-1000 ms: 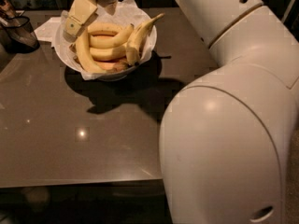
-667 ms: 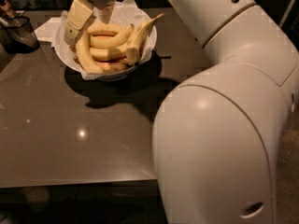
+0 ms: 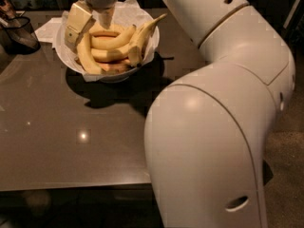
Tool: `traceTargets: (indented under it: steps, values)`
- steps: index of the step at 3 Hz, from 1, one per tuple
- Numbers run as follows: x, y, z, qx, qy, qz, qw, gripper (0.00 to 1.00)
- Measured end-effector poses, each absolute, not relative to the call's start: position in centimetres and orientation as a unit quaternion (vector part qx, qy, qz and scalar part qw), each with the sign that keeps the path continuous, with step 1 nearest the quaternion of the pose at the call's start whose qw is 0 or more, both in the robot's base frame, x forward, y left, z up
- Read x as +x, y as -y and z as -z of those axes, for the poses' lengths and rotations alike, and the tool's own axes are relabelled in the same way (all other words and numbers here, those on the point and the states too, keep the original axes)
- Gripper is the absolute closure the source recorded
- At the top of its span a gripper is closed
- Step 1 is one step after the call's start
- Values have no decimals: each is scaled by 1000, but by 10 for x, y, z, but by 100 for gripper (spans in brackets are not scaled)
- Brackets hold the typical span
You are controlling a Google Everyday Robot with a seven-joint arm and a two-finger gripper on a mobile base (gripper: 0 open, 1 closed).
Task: Pick banana from white bowl
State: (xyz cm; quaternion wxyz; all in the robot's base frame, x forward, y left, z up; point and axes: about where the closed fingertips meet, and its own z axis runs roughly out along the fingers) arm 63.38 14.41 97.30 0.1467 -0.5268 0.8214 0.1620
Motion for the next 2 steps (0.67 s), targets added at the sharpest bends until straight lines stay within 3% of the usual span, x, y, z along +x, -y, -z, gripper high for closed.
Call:
traceTargets:
  steps: [2]
  values:
    - [644,-147,-957,-517,-830,-161,129,28]
